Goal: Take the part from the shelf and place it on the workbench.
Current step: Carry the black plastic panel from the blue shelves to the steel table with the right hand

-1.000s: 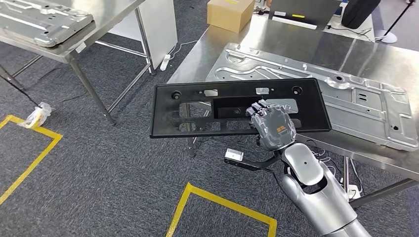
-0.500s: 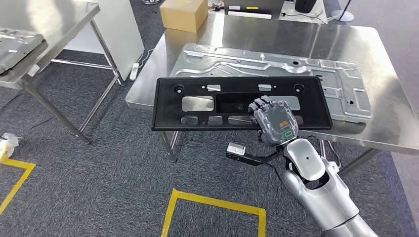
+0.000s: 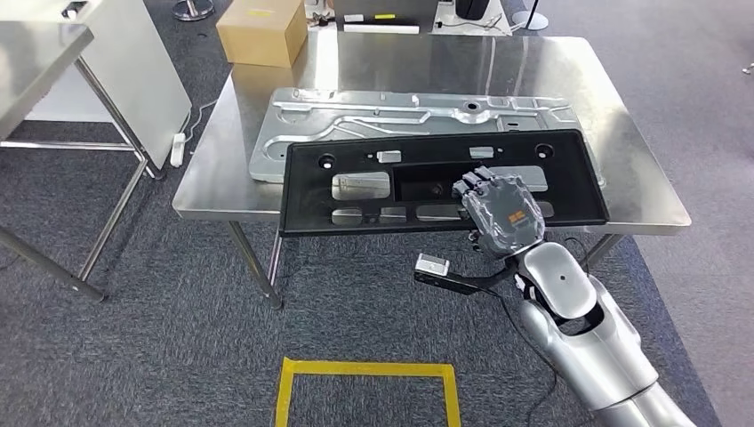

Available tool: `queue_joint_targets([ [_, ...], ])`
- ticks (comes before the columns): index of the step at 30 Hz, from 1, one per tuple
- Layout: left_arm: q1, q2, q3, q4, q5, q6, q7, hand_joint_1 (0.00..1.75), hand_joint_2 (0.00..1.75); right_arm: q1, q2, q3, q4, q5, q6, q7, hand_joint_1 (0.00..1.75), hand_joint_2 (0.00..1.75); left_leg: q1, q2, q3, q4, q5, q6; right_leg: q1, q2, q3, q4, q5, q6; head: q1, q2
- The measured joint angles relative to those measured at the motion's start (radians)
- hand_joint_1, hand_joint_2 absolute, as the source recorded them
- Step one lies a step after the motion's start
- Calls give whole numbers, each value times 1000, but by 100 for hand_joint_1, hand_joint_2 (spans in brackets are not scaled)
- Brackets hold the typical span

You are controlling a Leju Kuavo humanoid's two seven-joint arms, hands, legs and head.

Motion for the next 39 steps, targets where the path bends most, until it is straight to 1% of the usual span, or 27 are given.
queue_joint_targets([
  [1, 1, 0, 0, 0, 0, 0, 1, 0, 175, -2, 0, 0, 3, 1, 1, -3, 175, 175, -1, 10, 0, 0, 0, 2, -3, -19, -33, 67, -30, 4, 2, 0],
  [2, 1, -1, -1, 0, 0, -1, 2, 0, 175, -2, 1, 1, 7, -1, 2, -6, 175, 175, -1, 18, -1, 0, -1, 2, -7, -28, -60, 123, -48, 8, 2, 0],
  [3, 1, -1, -1, 0, 0, -2, 2, 0, 175, -2, 2, 3, 12, -3, 5, -8, 175, 175, -1, 24, 0, 1, -2, 1, -11, -31, -72, 148, -48, 12, 2, 0],
  [4, 1, -1, -1, 0, 0, -3, 3, 0, 175, -2, 2, 4, 17, -6, 8, -10, 175, 175, -1, 29, 0, 2, -4, 0, -15, -33, -63, 134, -30, 15, 2, 0],
  [5, 1, -1, -2, 0, 0, -4, 3, 0, 175, -3, 4, 5, 22, -8, 10, -10, 175, 175, 0, 32, 2, 4, -6, -3, -18, -35, -34, 80, 2, 17, 2, 0],
  [6, 1, -1, -4, 0, 0, -6, 3, 0, 175, -5, 6, 6, 26, -11, 14, -10, 175, 175, 1, 35, 3, 7, -8, -7, -20, -38, 5, 5, 33, 16, 3, 0],
  [7, 1, -1, -5, -1, 0, -8, 4, 0, 175, -8, 10, 7, 30, -14, 19, -11, 175, 175, -1, 37, 3, 10, -12, -12, -18, -42, 40, -58, 53, 14, 3, 0],
  [8, 1, -1, -7, -2, 0, -11, 4, 0, 175, -12, 17, 8, 33, -18, 24, -12, 175, 175, -3, 39, 2, 12, -14, -18, -16, -43, 64, -104, 64, 10, 2, 0],
  [9, 1, -1, -9, -3, 0, -13, 5, 0, 175, -15, 27, 10, 36, -21, 30, -14, 175, 175, -5, 40, 1, 15, -17, -19, -15, -44, 74, -126, 65, 7, 2, 0],
  [12, 1, -1, -14, -6, 0, -20, 8, 0, 175, -21, 58, 21, 48, -25, 41, -18, 175, 175, -7, 42, 3, 14, -18, -14, -12, -39, 75, -130, 66, 2, 0, 0],
  [16, 2, -1, -16, -8, 0, -22, 9, 0, 175, -28, 81, 34, 62, -25, 41, -21, 175, 175, -4, 42, 9, 3, -13, -23, -8, -38, 75, -129, 63, -6, 0, 0],
  [21, 3, -1, -16, -10, 0, -23, 9, 0, 175, -35, 90, 41, 72, -25, 41, -21, 175, 175, -2, 42, 11, -2, -11, -35, -6, -39, 75, -127, 62, -11, 0, 0],
  [25, 3, -1, -17, -10, 0, -22, 9, 0, 175, -37, 95, 45, 74, -27, 44, -21, 175, 175, -1, 42, 11, -2, -11, -41, -4, -39, 75, -127, 62, -12, 0, 0],
  [27, 3, -1, -19, -10, 0, -20, 9, 0, 175, -38, 101, 52, 75, -29, 48, -21, 175, 175, -2, 42, 11, -2, -11, -43, -3, -38, 75, -127, 62, -12, 0, 0],
  [39, 15, -1, -46, -10, 0, -24, 0, 0, 175, -55, 128, 112, 82, -55, 67, -22, 175, 175, -3, 42, 10, 1, -13, -44, -3, -39, 76, -128, 62, -12, 0, 0],
])
